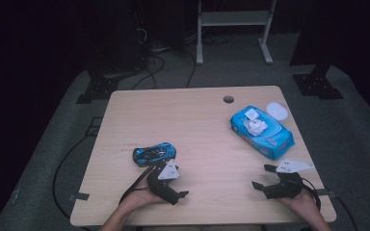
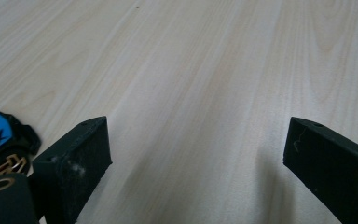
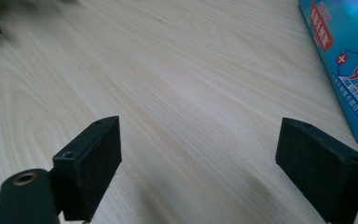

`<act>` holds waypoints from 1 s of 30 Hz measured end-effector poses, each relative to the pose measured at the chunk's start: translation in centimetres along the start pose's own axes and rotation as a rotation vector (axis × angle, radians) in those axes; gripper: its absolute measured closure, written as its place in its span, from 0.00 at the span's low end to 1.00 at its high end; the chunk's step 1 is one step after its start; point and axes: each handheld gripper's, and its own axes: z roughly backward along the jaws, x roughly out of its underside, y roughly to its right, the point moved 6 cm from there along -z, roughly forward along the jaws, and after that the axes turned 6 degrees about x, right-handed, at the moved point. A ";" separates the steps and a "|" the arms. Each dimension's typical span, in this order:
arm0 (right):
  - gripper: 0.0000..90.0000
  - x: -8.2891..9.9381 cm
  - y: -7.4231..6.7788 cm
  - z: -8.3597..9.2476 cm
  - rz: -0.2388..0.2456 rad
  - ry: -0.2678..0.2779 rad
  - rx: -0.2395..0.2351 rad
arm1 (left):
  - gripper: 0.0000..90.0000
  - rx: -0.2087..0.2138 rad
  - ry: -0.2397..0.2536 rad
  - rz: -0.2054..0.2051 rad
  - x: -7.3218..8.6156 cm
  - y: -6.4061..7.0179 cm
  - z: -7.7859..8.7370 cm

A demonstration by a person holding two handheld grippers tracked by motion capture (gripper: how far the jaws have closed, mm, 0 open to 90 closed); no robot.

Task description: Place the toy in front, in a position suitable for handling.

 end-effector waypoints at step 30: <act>0.15 -0.4 -1.0 0.1 0.008 0.003 -0.048 | 0.07 -0.090 -0.065 -0.030 -0.6 -7.8 6.2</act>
